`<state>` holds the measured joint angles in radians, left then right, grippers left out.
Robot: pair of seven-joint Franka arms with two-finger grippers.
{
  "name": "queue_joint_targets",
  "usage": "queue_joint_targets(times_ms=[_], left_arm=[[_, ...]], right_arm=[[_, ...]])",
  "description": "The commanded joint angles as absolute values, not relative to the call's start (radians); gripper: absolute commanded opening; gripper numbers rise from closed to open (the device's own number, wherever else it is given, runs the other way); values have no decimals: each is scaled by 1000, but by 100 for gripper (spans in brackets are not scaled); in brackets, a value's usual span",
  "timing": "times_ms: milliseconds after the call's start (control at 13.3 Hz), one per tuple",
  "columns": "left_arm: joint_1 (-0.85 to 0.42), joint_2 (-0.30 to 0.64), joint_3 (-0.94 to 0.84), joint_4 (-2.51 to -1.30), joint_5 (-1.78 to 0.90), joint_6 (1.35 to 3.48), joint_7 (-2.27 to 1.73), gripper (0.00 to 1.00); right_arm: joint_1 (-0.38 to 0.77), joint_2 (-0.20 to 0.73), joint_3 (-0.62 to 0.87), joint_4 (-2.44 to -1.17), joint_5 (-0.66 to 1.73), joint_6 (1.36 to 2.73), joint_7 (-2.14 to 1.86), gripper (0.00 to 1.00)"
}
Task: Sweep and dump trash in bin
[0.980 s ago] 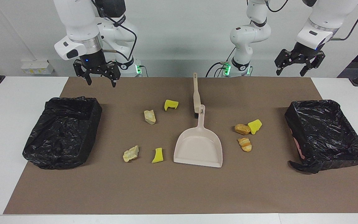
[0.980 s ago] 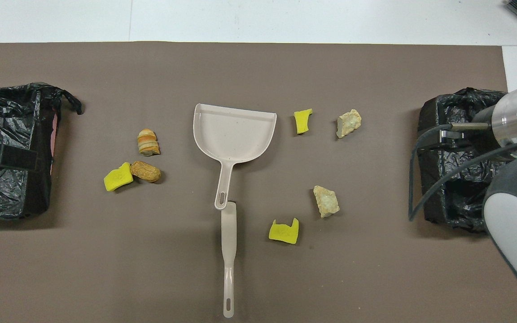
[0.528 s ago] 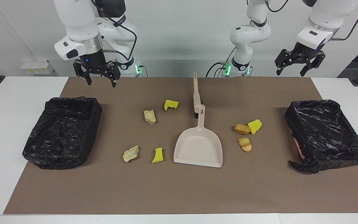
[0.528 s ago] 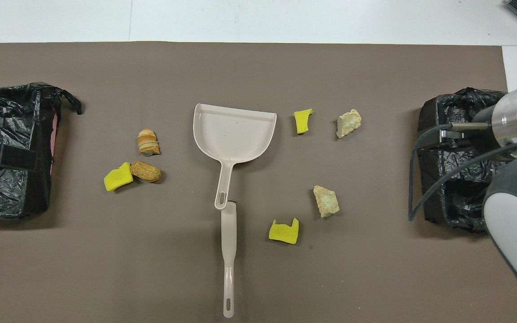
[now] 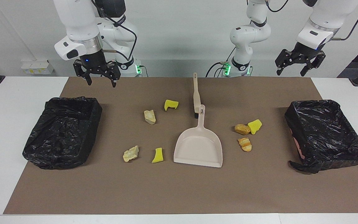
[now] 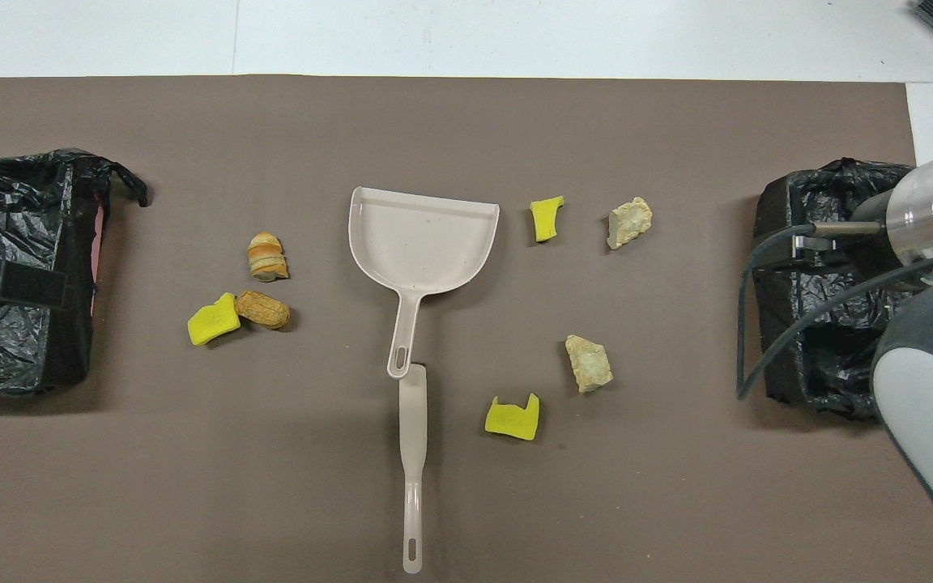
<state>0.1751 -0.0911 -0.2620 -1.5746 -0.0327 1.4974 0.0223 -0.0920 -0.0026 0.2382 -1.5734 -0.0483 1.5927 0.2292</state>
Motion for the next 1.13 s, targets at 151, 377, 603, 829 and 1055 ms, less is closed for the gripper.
queue_joint_targets(times_ms=[151, 377, 603, 829, 1055], left_arm=[[132, -130, -275, -1664, -64, 1575, 20, 100], [13, -186, -275, -1819, -97, 1649, 17, 100], [-125, -207, -275, -1940, -113, 1719, -4, 100], [-276, -222, -275, -2071, -117, 1871, -162, 100], [-406, -222, -275, -2196, -117, 1975, -267, 100]], right_arm=[[-112, -9, 239, -1586, -20, 1611, 150, 100], [-98, -5, 241, -1585, -21, 1615, 241, 100], [-94, 15, 241, -1577, -35, 1650, 247, 100], [-84, 44, 244, -1575, -46, 1681, 262, 100], [-17, 95, 244, -1575, -95, 1718, 333, 100]])
